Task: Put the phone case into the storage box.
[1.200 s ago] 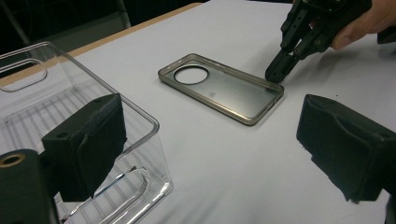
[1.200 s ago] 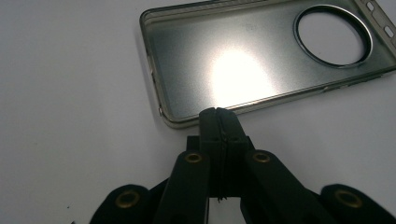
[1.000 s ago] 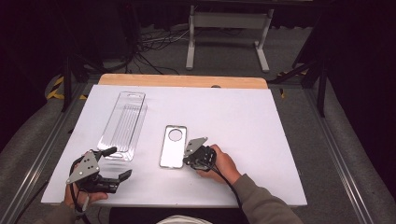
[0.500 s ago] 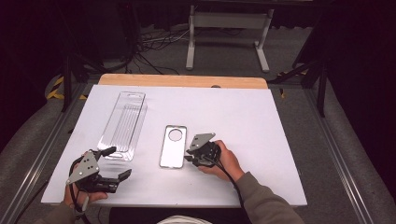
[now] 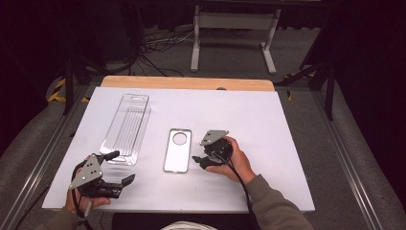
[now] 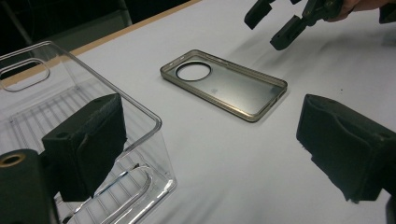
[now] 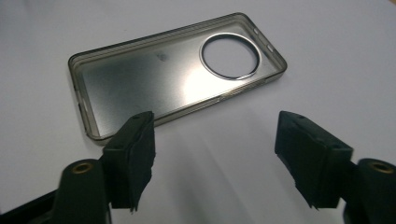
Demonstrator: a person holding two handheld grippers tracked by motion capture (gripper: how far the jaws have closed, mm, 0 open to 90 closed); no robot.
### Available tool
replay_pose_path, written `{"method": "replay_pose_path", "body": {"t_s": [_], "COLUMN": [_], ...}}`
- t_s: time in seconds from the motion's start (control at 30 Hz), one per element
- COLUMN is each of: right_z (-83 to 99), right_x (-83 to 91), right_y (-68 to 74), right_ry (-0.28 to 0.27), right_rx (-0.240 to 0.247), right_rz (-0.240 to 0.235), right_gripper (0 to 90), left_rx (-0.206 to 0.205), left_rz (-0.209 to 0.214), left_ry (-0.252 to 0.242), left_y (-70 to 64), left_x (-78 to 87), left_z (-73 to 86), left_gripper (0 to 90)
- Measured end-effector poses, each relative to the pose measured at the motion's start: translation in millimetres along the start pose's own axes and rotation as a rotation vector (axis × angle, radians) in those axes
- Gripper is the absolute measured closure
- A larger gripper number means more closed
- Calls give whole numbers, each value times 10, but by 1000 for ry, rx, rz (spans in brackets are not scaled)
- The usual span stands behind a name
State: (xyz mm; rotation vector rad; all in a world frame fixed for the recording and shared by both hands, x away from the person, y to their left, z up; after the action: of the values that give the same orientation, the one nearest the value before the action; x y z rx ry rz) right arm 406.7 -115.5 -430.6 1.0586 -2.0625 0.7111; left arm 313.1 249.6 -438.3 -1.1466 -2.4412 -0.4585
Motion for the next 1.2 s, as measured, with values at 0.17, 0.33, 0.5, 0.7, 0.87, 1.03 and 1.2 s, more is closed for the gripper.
{"method": "replay_pose_path", "body": {"t_s": [0.17, 0.33, 0.5, 0.7, 0.87, 1.03, 1.2], "right_z": [-19, -44, -111, -163, -226, -392, -520], "right_x": [47, 104, 139, 219, 247, 174, 18], "right_y": [-44, -90, -131, -201, -290, -422, -507], "right_ry": [-43, -79, -116, -166, -165, -90, -8], "right_rx": [-46, -49, -68, -73, -90, -105, -106], "right_rz": [72, 112, 128, 145, 145, 125, 103], "right_gripper": [154, 121, 116, 117, 148, 171, 234], "left_rx": [-3, -7, -8, -7, -1, -3, 0], "left_rz": [-12, -17, -23, -26, -24, -23, -25], "left_ry": [9, 12, 15, 17, 18, 21, 17], "left_y": [3, 2, 2, 3, 2, 3, 5], "left_x": [-1, -3, -16, -19, -24, -34, -26], "left_z": [1, -2, -3, -1, 0, 0, 3], "left_gripper": [89, 88, 89, 90, 91, 92, 91]}}
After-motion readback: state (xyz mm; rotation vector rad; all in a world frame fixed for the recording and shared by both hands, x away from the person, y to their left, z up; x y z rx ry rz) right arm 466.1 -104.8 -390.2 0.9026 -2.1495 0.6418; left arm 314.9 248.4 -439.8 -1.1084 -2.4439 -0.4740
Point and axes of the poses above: each handheld gripper's, and its own axes: x roughly backward along the jaws, z roughly out of its underside, y roughly to its left, the point moved 1 cm from there along -x, roughly forward along the jaws, and after that the axes turned 8 degrees about y, right-handed, at the moved point
